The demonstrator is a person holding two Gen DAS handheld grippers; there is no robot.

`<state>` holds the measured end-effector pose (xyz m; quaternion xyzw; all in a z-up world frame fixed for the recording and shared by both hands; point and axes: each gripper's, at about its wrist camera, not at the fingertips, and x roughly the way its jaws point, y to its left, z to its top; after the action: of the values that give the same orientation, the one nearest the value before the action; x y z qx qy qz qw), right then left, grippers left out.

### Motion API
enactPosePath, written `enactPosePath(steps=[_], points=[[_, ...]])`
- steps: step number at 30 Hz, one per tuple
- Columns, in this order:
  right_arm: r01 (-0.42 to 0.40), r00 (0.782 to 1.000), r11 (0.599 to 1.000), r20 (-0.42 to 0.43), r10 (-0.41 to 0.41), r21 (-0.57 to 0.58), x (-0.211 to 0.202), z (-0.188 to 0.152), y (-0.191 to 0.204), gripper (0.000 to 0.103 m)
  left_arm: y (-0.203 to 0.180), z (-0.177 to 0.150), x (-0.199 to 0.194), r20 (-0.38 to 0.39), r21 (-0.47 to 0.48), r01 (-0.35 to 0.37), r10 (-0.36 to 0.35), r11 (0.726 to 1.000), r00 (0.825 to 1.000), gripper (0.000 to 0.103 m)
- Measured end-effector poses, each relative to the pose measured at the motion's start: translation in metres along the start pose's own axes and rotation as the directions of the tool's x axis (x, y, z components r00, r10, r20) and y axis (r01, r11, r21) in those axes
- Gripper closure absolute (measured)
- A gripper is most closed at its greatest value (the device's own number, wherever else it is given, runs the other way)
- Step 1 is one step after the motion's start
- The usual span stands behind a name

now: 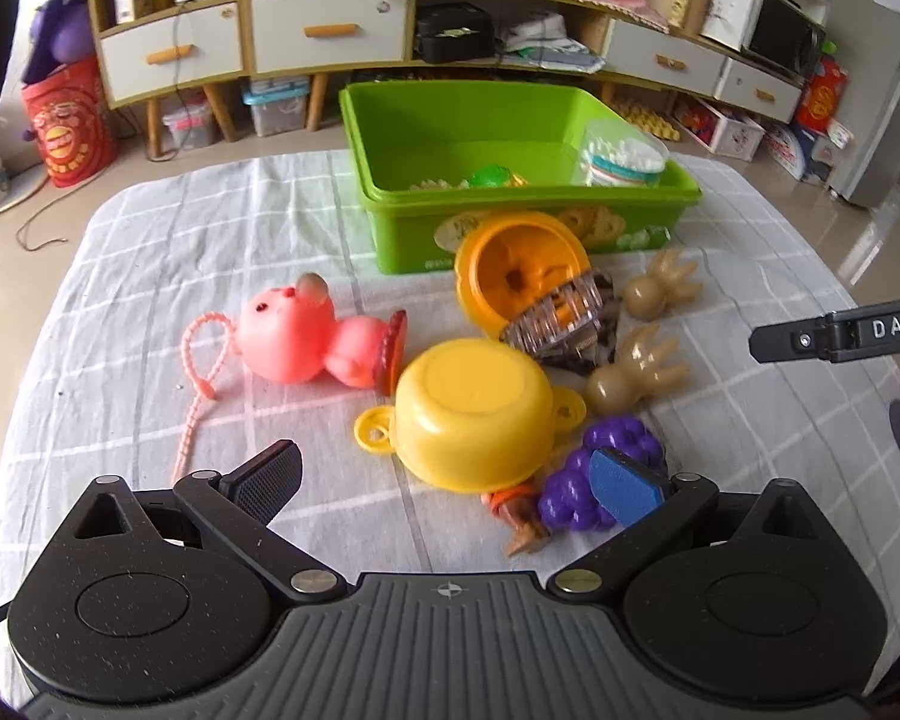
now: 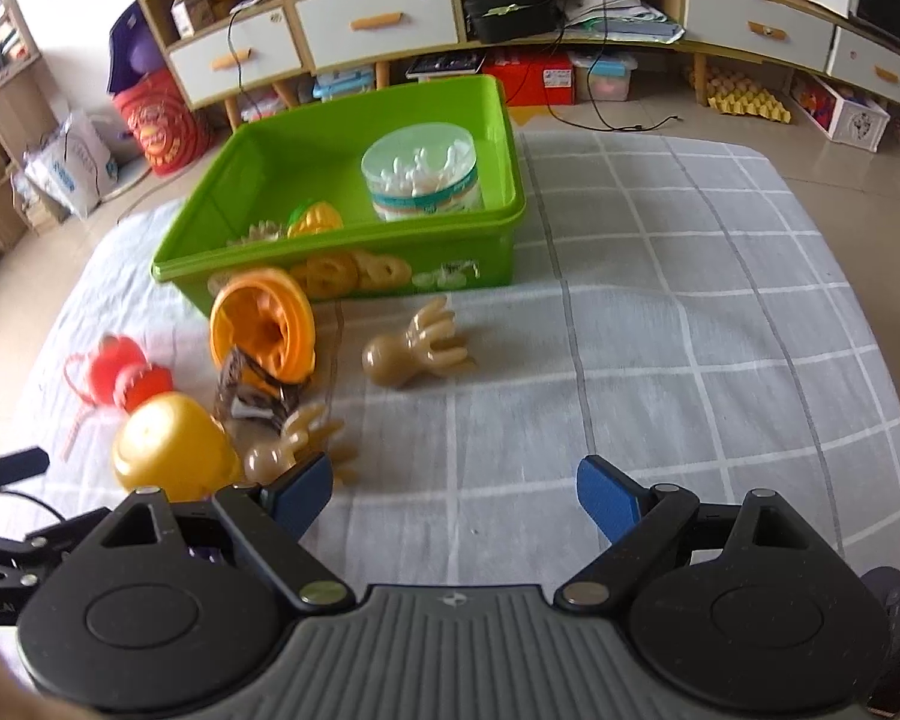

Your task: Organize rigid objects

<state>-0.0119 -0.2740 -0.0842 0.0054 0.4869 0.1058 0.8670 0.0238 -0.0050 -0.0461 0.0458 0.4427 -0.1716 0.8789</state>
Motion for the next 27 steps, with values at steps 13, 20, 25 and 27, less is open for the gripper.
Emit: enactPosePath(steps=[13, 20, 25, 27], points=[[-0.023, 0.996, 0.995, -0.084, 0.015, -0.095, 0.013, -0.012, 0.015, 0.032, -0.020, -0.019, 0.014, -0.086, 0.169, 0.089, -0.075, 0.982, 0.993, 0.002], [-0.116, 0.984, 0.991, -0.141, 0.107, -0.059, 0.022, -0.016, 0.022, 0.032, -0.024, -0.026, 0.023, -0.138, 0.232, 0.091, -0.060, 0.968, 0.989, 0.002], [-0.250, 0.956, 0.968, -0.163, 0.243, -0.029, 0.028, -0.018, 0.037, 0.032, -0.013, -0.024, 0.021, -0.139, 0.203, 0.083, -0.056, 0.976, 0.989, 0.002], [-0.277, 0.946, 0.961, -0.178, 0.272, -0.002, 0.033, -0.018, 0.043, 0.032, -0.006, -0.021, 0.020, -0.133, 0.178, 0.078, -0.055, 0.981, 0.990, 0.002]])
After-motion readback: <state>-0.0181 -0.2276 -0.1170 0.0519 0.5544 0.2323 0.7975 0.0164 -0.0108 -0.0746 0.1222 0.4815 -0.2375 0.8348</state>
